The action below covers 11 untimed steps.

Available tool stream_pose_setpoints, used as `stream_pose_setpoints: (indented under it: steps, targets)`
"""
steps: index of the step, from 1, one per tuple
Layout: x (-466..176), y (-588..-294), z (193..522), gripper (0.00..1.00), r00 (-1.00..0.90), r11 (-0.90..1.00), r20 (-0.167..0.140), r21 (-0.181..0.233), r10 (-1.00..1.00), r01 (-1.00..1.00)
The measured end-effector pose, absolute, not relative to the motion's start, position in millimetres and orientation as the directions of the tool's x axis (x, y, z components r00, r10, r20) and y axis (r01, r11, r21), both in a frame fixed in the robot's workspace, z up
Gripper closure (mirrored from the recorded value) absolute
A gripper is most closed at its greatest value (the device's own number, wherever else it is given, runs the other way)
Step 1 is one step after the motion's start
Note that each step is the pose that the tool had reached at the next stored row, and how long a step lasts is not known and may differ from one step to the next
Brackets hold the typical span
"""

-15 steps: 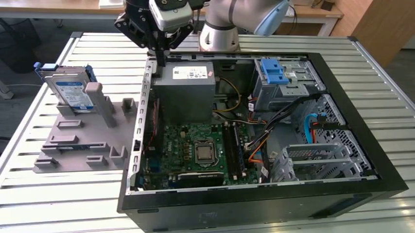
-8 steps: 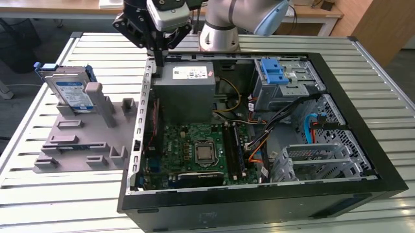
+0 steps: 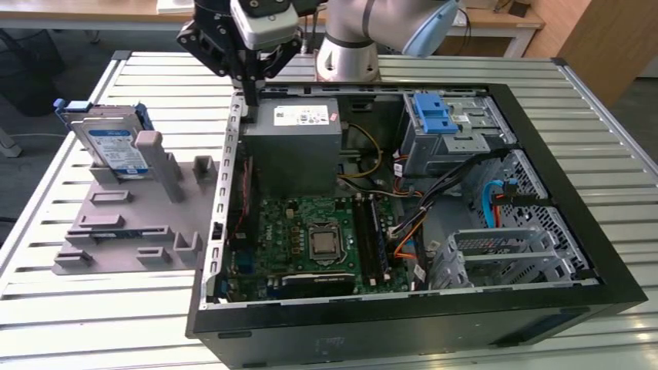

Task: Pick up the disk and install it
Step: 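Reach for the disk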

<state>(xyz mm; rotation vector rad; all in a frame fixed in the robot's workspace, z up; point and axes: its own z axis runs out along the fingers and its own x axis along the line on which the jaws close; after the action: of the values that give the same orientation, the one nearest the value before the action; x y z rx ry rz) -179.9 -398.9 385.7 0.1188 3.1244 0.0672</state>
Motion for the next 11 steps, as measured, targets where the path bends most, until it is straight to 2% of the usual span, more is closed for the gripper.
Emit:
stream_pose_setpoints:
  steps: [11]
  targets:
    - [-182.7, -398.9, 385.2, 0.89, -0.997, 0.996, -0.012, 0.043, 0.076, 0.076]
